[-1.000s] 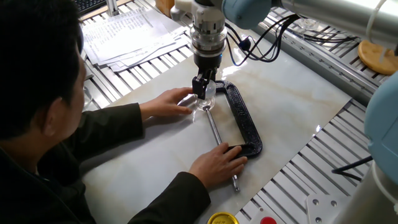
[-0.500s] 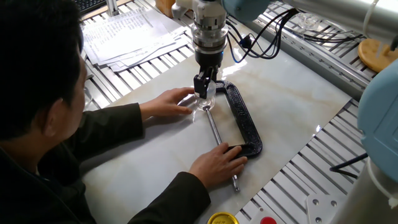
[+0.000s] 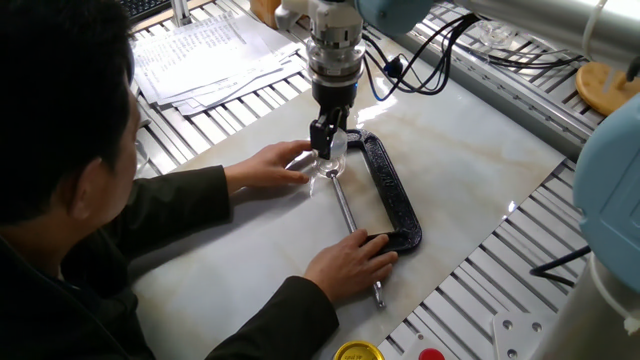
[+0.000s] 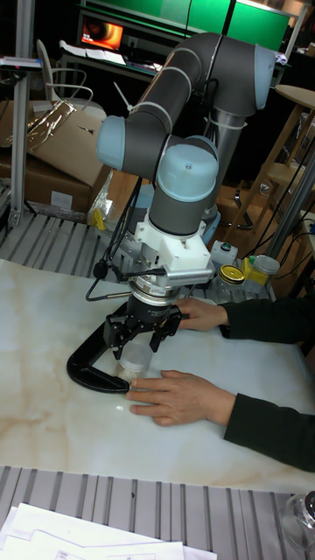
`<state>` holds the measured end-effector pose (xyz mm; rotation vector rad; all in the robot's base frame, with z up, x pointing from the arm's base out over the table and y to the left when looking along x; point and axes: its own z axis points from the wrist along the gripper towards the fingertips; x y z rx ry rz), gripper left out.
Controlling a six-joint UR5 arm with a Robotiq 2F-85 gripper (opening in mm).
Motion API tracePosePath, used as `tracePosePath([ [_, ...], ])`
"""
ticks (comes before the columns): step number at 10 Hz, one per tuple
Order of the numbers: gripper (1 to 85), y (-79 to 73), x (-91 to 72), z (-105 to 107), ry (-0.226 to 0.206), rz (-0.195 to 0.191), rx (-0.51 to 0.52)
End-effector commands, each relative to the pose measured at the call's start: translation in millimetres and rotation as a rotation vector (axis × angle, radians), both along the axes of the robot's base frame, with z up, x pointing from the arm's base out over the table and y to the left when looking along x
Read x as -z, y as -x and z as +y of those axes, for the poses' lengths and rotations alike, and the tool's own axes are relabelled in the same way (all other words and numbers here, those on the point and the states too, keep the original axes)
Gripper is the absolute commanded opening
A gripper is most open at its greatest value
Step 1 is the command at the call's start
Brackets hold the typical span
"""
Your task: Unscrew the lid from the jar
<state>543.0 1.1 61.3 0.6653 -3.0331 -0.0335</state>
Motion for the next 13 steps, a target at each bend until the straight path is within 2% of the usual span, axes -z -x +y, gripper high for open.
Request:
tracePosePath([
  [1, 70.3, -4.7, 0.2, 2.2, -0.01, -0.012, -0.006],
  [3, 70.0, -5.9, 0.7, 4.4, -0.013, -0.01, -0.006],
  [6, 62.0, -7.5, -0.5, 7.3, -0.015, -0.01, 0.016],
  [9, 34.0, -4.7, 0.0, 4.6, -0.012, 0.002, 0.071],
  [10, 1.0, -9.9, -0.1, 6.5, -0.014, -0.011, 0.112],
  [11, 1.0, -11.2, -0.6, 10.9, -0.031, -0.015, 0.112],
  [13, 1.0, -16.2, 1.1, 2.9, -0.012, -0.04, 0.04],
])
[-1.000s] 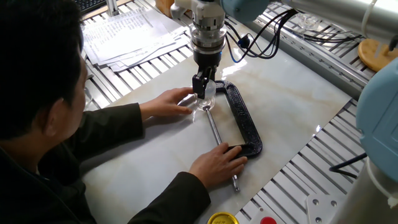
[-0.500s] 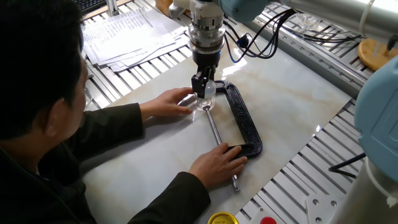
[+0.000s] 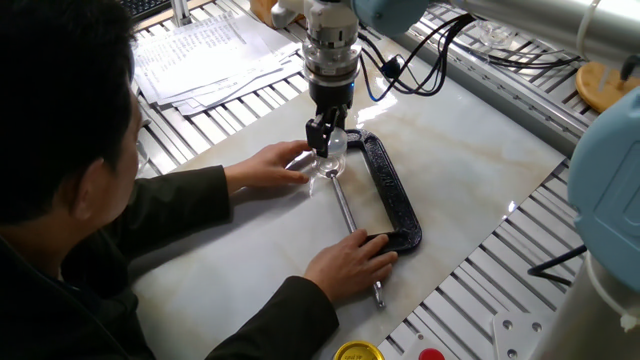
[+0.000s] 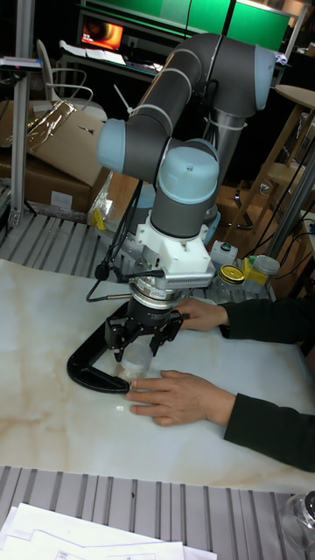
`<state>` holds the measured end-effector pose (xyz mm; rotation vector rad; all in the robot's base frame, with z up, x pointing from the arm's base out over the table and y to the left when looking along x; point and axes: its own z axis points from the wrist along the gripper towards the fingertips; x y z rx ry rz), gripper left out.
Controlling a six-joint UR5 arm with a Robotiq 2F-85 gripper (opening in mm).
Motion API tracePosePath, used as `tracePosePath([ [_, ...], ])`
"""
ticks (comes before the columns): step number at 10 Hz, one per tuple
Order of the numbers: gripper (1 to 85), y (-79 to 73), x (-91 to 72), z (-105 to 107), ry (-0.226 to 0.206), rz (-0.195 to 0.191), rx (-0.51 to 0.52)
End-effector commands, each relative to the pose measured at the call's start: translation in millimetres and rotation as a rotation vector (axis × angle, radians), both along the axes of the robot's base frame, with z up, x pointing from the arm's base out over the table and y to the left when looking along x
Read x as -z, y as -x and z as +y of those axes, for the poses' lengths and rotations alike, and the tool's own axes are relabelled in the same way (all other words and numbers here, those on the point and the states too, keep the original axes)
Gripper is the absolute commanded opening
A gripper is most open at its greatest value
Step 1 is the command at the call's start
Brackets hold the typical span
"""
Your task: Unscrew the lid from the jar
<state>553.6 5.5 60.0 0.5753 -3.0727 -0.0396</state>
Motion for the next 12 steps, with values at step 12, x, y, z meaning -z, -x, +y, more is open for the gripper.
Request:
tracePosePath([
  [12, 1.0, -8.4, -15.7, -28.3, 0.154, -0.032, -0.507],
])
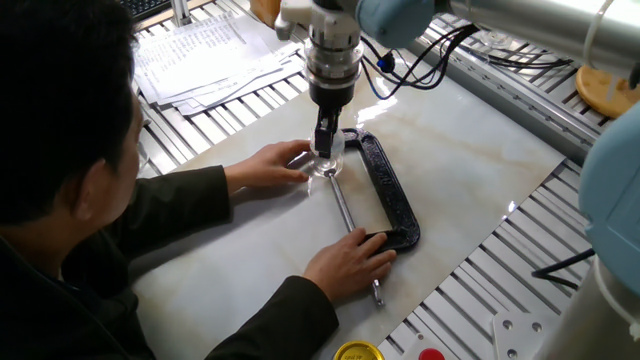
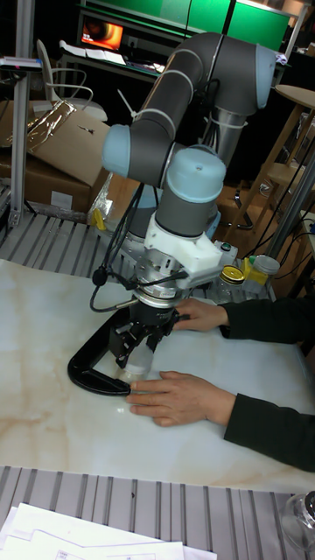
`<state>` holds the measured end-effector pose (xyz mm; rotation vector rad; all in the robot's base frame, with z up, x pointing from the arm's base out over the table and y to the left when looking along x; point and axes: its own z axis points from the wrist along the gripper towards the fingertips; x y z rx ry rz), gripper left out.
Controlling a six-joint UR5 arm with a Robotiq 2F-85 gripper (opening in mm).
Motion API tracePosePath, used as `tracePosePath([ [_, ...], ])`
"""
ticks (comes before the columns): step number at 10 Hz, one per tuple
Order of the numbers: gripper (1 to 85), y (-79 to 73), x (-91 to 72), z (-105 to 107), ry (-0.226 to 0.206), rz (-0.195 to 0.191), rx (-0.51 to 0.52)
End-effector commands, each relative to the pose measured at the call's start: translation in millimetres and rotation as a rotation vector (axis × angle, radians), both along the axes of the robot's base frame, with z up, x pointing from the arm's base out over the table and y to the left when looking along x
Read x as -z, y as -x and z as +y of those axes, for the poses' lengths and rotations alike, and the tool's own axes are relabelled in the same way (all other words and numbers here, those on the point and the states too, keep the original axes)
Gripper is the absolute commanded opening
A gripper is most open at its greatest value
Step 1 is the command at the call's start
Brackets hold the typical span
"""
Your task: Unscrew the lid from the jar
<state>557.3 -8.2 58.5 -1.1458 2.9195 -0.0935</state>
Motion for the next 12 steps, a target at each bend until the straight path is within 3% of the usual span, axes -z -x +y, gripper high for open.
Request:
tracePosePath([
  [1, 1.0, -6.7, -27.3, -19.3, 0.108, 0.006, -0.198],
  [2, 1.0, -12.1, -30.1, -17.6, 0.134, -0.001, -0.277],
  [4, 1.0, -16.7, -14.1, 15.7, 0.101, -0.054, -0.344],
  [8, 1.0, -36.7, 0.7, 23.1, 0.1, -0.119, -0.546],
  [10, 1.0, -44.9, -2.1, 26.6, 0.109, -0.148, -0.644],
  [12, 1.0, -43.0, -17.5, 17.2, 0.122, -0.146, -0.756],
])
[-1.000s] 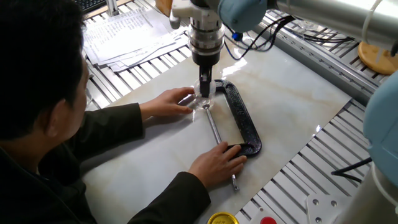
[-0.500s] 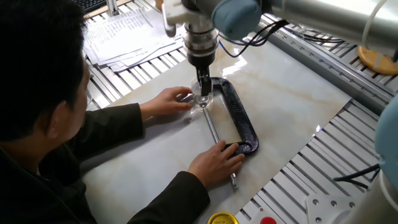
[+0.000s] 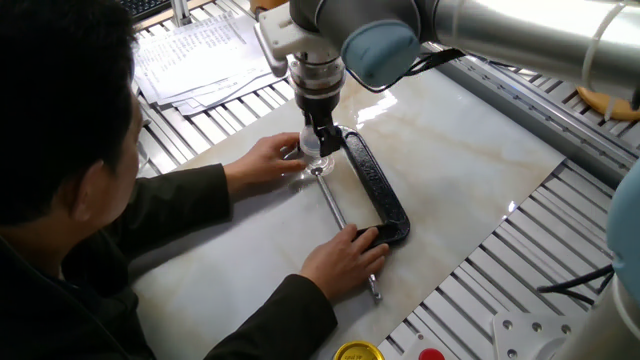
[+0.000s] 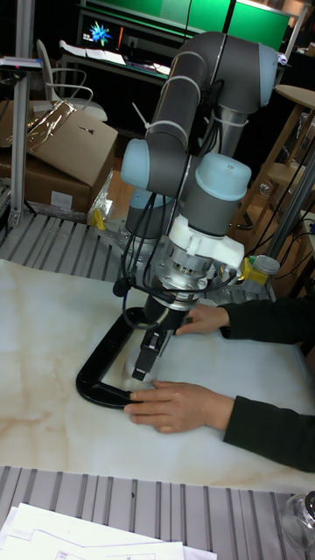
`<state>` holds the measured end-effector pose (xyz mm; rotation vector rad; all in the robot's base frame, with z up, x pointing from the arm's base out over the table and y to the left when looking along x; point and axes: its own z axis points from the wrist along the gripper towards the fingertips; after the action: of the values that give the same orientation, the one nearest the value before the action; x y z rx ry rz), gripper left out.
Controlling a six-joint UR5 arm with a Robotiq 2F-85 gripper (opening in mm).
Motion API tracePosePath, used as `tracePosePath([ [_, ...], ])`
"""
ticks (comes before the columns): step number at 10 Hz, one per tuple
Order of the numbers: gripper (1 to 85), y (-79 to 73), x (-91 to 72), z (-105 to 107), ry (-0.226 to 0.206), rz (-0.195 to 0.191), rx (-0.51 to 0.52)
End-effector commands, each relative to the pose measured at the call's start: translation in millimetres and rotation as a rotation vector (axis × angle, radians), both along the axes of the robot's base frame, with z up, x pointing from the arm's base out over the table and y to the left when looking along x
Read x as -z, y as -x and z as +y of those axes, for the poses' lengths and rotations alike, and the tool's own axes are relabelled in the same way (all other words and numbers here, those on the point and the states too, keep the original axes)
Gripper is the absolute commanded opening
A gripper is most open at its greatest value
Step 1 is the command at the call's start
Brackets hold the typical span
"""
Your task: Unscrew the lid from the jar
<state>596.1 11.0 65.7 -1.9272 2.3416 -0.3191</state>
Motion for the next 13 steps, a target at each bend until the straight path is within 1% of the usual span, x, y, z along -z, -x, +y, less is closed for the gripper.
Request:
tracePosePath([
  [1, 1.0, 1.0, -9.6, 1.8, -0.036, -0.015, -0.148],
  [2, 1.3, 4.0, -4.6, 9.8, -0.087, -0.019, -0.137],
  [3, 9.7, 8.0, -0.3, 14.1, -0.125, -0.013, -0.105],
  [4, 25.0, 9.7, 2.5, 22.7, -0.186, -0.013, -0.09],
  [5, 34.7, 10.3, 3.2, 20.7, -0.2, -0.004, -0.103],
  [6, 51.0, 6.0, 0.1, 13.6, -0.186, -0.007, -0.13],
  [7, 59.7, 5.6, -0.6, 8.5, -0.181, 0.004, -0.156],
  [8, 73.7, 5.2, -0.7, 7.3, -0.183, 0.008, -0.171],
  [10, 81.0, 4.5, 0.6, 6.7, -0.18, 0.014, -0.182],
  [11, 81.0, 3.1, -0.1, 6.1, -0.173, 0.012, -0.177],
  [13, 83.7, 9.1, -1.5, 7.7, -0.188, 0.028, -0.138],
])
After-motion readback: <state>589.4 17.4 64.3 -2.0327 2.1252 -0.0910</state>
